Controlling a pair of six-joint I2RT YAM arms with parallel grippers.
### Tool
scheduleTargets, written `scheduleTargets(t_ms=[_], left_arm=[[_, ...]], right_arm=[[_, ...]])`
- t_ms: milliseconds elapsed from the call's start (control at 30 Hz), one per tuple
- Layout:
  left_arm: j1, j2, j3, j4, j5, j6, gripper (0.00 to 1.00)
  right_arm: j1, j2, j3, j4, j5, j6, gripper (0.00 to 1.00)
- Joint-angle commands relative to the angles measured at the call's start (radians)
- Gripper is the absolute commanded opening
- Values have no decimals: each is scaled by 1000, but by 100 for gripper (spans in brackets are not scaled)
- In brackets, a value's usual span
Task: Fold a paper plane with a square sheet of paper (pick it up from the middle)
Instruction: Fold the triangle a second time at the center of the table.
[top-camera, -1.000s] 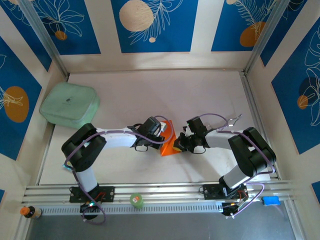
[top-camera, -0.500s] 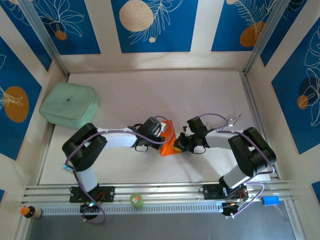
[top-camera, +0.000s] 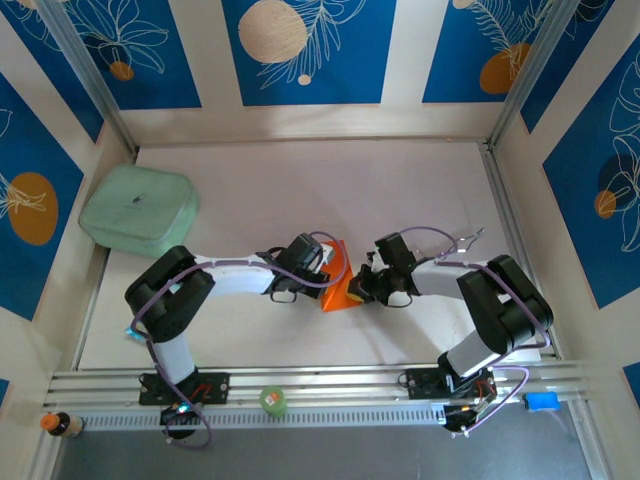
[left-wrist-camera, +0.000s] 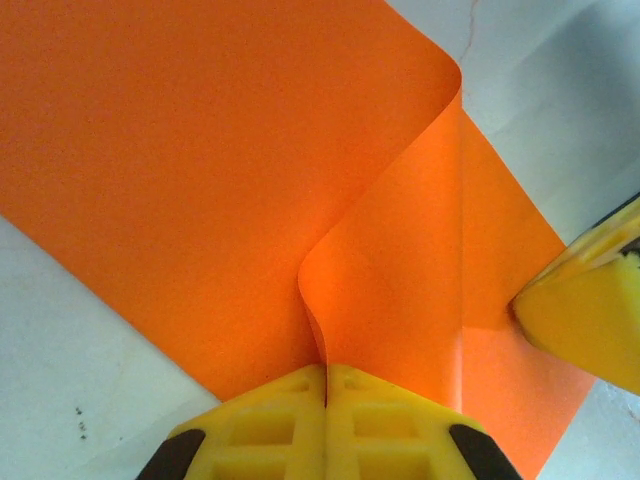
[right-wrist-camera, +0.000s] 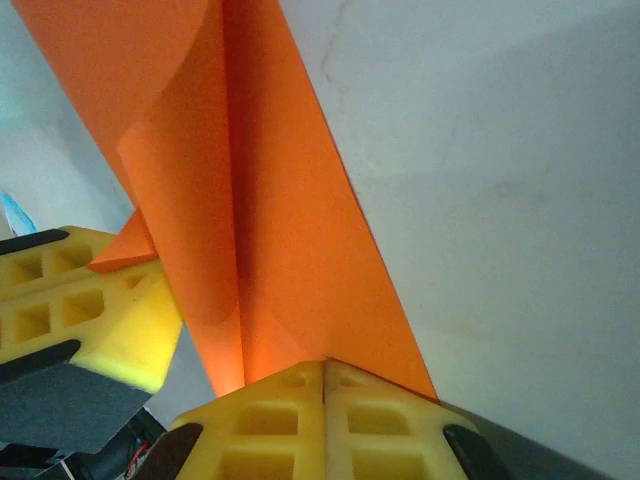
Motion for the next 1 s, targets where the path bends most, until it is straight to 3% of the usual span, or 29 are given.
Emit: scheduleTargets(t_ms=[0,733,967], left_arm=[[10,22,0,-19,2,2,0],[10,18,-10,-10,4,-17,0],[9,15,-10,-15,1,-15,0]], right_arm=[[-12,-54,-3,50,-41,5,0],[20,115,112,191,-160,28,0],[11,164,86,185,-127,19,0]])
